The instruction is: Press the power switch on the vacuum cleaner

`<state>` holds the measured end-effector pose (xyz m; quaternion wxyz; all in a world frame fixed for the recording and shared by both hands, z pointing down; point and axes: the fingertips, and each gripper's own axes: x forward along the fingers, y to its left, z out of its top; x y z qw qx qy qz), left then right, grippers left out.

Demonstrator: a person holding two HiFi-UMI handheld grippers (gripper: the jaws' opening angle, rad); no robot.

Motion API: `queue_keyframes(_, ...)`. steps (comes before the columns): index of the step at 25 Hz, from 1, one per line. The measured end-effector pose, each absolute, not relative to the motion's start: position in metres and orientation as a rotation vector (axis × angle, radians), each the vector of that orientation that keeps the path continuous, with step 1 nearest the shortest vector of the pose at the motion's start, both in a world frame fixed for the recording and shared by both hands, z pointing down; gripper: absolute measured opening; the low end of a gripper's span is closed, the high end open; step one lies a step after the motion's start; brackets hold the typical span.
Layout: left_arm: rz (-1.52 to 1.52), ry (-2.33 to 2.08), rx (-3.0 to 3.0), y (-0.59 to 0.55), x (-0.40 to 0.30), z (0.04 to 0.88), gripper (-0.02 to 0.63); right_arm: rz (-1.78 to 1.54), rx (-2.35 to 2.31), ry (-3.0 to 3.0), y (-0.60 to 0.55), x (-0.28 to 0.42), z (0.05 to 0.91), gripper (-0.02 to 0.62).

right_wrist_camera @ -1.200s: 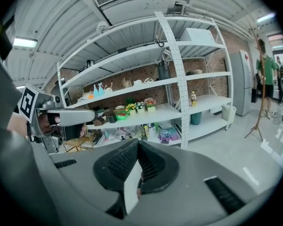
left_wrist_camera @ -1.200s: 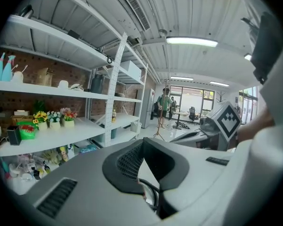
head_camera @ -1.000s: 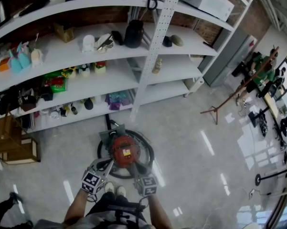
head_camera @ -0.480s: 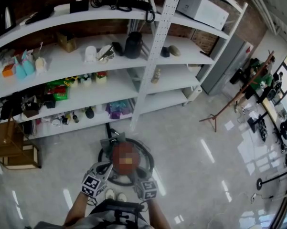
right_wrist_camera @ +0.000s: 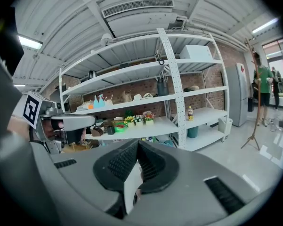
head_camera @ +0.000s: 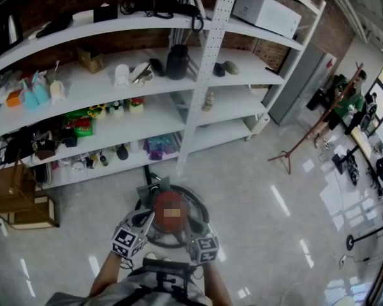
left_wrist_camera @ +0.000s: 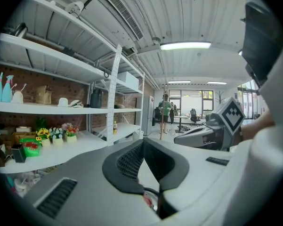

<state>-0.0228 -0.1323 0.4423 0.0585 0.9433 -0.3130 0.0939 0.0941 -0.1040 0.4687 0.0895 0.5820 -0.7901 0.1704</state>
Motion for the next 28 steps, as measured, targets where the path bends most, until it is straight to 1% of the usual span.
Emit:
queue_keyframes(14, 0.253, -1.025, 2.863, -0.137, -0.035, 0.427, 0.008, 0.450, 1.783, -2.332, -0.097, 0.114, 0.451, 0.011)
queue_keyframes(28, 0.247, -1.088, 2.873, -0.137, -0.043, 0.413, 0.008, 0.399, 1.786, -2.357, -0.092, 0.118, 0.436, 0.011)
